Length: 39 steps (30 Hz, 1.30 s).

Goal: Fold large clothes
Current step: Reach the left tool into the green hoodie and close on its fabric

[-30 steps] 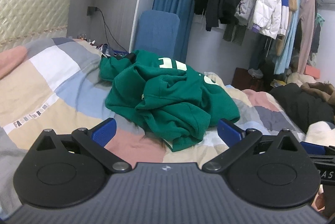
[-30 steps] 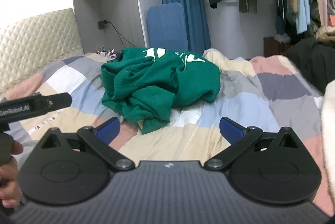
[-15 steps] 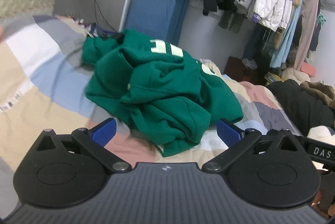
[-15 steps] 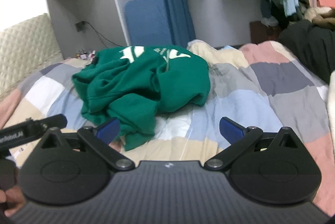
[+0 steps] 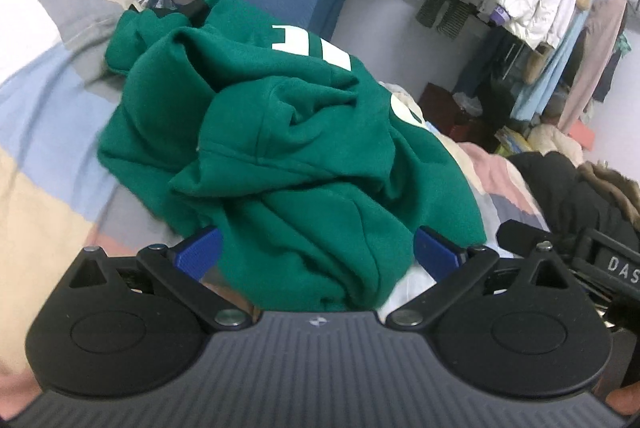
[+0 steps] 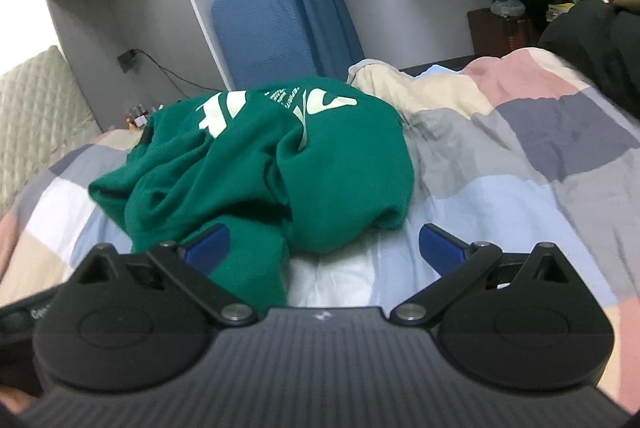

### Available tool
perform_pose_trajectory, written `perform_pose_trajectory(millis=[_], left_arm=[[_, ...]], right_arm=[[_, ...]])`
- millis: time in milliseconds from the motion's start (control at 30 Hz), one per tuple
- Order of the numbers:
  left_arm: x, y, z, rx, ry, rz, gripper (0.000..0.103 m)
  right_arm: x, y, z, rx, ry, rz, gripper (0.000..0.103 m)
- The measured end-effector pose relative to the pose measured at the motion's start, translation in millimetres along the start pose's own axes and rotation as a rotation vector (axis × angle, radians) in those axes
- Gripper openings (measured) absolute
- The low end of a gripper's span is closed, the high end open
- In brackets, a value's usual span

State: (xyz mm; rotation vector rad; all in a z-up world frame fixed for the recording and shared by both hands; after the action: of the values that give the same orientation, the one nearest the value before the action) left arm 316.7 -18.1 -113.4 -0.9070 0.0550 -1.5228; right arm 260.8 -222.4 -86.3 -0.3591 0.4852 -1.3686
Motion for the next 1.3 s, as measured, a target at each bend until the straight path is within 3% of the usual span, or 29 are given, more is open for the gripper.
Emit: perform_pose_trajectory(millis=[100, 267, 433, 500, 533, 567, 667, 833, 1033, 1167, 1300], left_arm=[[-1, 23, 5, -0.007, -0.039, -0.026, 0.102], [-6, 79, 12, -0.065, -0.132, 0.004, 0.101], [-5, 116, 17, -0.086, -0.13, 0.085, 0.078], [-1, 116, 19, -0.078, -0.088, 0.12, 0.049], [1, 113, 19, -0.082, -0.082, 0.127, 0.042], [3, 108, 19, -0.088, -0.087, 0.12, 0.028], [11, 81, 22, -0.088, -0.098, 0.092, 0.017], [34, 15, 28, -0.051, -0.077, -0.044, 0.015], [56, -71, 10, -0.013, -0.037, -0.241, 0.014], [77, -128, -18, -0.008, 0.008, -0.333, 0.014], [79, -161, -59, -0.056, -0.025, -0.4, 0.014]], right_arm=[[1, 18, 0, -0.009, -0.004, -0.016, 0.103], [7, 34, -9, -0.026, 0.037, -0.012, 0.103], [14, 42, -11, -0.018, 0.041, -0.013, 0.103], [18, 44, -12, -0.022, 0.056, -0.014, 0.103], [20, 45, -12, -0.024, 0.073, -0.009, 0.103], [23, 45, -13, -0.025, 0.089, -0.006, 0.103], [29, 43, -12, -0.021, 0.112, -0.014, 0.103], [29, 24, -6, 0.025, 0.111, 0.004, 0.103], [17, -6, 1, 0.075, 0.047, 0.02, 0.103], [8, -36, 3, 0.104, 0.008, 0.039, 0.103], [-1, -66, -4, 0.106, -0.021, 0.072, 0.103]])
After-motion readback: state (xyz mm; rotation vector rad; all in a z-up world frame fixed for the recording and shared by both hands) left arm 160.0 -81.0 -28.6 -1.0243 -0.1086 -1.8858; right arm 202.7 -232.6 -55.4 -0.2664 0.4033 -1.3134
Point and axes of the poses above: each gripper's, at about its wrist camera, not at the fingertips, and y roughly the way its jaws point, x to its right, z to its top, the point moved 7 cm from there along y, roughly the way its jaws point, and after that the axes turned 10 degrees about -y, right-handed, at the moved point
